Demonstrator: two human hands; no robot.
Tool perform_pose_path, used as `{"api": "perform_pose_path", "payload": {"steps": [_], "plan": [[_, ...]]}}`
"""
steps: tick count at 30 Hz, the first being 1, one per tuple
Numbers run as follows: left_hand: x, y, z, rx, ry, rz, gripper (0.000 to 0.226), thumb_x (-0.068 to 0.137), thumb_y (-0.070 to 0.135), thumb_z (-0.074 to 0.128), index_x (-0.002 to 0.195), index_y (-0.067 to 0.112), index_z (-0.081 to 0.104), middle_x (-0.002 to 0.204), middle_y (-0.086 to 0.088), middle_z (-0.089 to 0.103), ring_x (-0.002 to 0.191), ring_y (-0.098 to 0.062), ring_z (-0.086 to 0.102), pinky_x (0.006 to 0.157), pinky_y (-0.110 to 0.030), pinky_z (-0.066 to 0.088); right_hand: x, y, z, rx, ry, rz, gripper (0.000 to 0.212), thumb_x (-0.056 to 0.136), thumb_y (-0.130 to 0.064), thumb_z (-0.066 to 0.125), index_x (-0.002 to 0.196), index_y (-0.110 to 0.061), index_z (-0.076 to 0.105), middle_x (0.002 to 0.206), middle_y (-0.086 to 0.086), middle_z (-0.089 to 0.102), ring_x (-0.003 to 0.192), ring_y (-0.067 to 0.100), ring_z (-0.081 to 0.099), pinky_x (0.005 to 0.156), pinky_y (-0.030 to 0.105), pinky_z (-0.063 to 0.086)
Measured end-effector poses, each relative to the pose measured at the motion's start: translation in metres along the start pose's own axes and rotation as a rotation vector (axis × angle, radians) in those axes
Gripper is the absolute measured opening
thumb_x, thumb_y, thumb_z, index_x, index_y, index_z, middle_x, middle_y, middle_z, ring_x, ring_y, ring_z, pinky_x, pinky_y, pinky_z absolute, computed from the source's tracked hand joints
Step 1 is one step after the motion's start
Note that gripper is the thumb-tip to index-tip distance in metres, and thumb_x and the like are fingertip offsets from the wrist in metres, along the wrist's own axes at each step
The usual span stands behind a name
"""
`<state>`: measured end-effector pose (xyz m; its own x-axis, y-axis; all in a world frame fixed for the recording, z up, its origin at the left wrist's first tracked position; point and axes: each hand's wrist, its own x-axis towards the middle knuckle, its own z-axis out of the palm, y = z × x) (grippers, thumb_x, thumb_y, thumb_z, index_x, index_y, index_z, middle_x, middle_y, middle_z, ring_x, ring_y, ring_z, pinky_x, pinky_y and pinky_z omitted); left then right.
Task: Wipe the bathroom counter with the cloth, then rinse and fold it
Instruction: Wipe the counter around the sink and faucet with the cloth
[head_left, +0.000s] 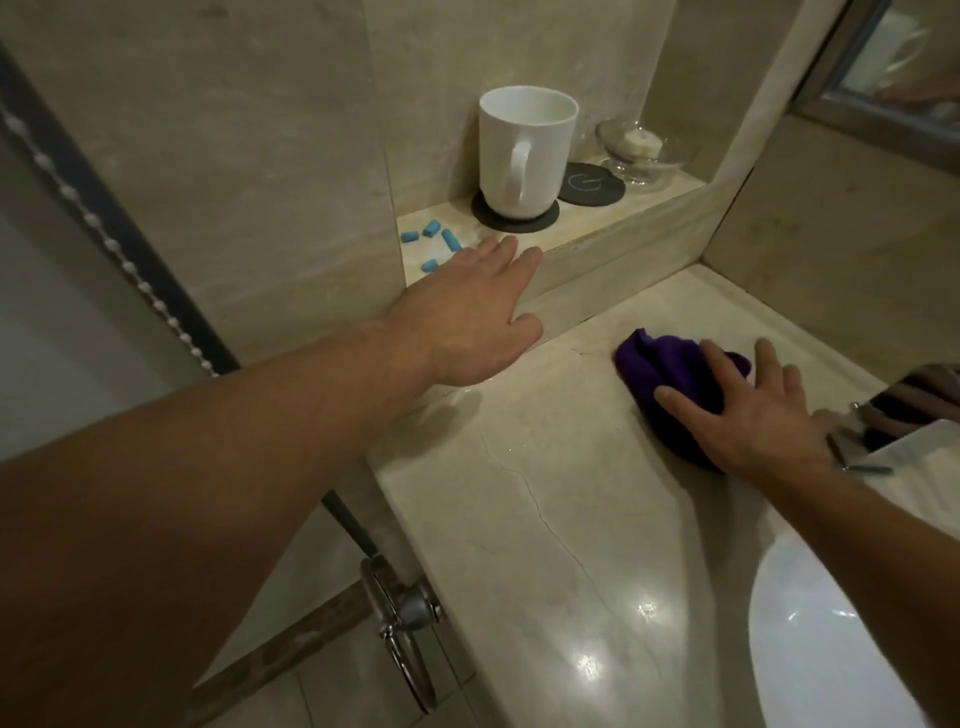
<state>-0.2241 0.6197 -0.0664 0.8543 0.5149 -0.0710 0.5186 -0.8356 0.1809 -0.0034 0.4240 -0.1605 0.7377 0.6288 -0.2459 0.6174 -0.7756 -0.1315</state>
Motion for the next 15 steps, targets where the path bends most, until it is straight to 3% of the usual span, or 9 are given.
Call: {"api": "perform_pose_path", "payload": {"steps": [1, 5, 8, 15], "plan": [[0.000, 0.000, 0.002, 0.015, 0.009, 0.007, 0.066, 0.102, 0.041, 0.032, 0.158, 0.024, 0.002, 0.167, -0.002, 0.000, 0.153, -0.018, -0.001, 0.121, -0.033, 0.008, 0.000, 0.002, 0.003, 0.011, 0.003, 0.006, 0.089, 0.081, -0.089, 0.025, 0.155, -0.047, 0.000, 0.167, 0.004, 0.001, 0.151, 0.038, 0.012, 0.115, 0.064, 0.019], [-0.002, -0.002, 0.003, 0.004, 0.015, 0.017, 0.064, 0.102, 0.039, 0.032, 0.158, 0.028, 0.002, 0.167, -0.004, 0.000, 0.153, -0.019, 0.000, 0.121, -0.034, 0.008, -0.004, -0.009, 0.024, 0.068, 0.158, -0.023, 0.078, 0.091, -0.077, 0.026, 0.157, -0.041, 0.009, 0.163, 0.008, 0.026, 0.143, 0.033, 0.032, 0.115, 0.054, 0.030], [-0.003, -0.001, 0.001, -0.017, 0.000, 0.031, 0.064, 0.102, 0.036, 0.032, 0.158, 0.031, 0.002, 0.167, -0.005, -0.001, 0.153, -0.020, -0.002, 0.120, -0.034, 0.007, -0.005, -0.031, 0.031, 0.049, 0.163, -0.032, 0.073, 0.094, -0.073, 0.025, 0.157, -0.038, 0.014, 0.164, 0.008, 0.025, 0.145, 0.033, 0.030, 0.117, 0.052, 0.028], [-0.006, -0.001, -0.005, -0.071, -0.030, 0.034, 0.063, 0.102, 0.035, 0.032, 0.158, 0.032, 0.003, 0.167, -0.009, -0.002, 0.153, -0.021, -0.004, 0.120, -0.031, 0.000, -0.039, -0.122, 0.059, 0.043, 0.200, -0.268, 0.072, 0.091, -0.071, 0.025, 0.152, -0.035, 0.032, 0.155, 0.005, 0.043, 0.137, 0.028, 0.040, 0.114, 0.047, 0.032]]}}
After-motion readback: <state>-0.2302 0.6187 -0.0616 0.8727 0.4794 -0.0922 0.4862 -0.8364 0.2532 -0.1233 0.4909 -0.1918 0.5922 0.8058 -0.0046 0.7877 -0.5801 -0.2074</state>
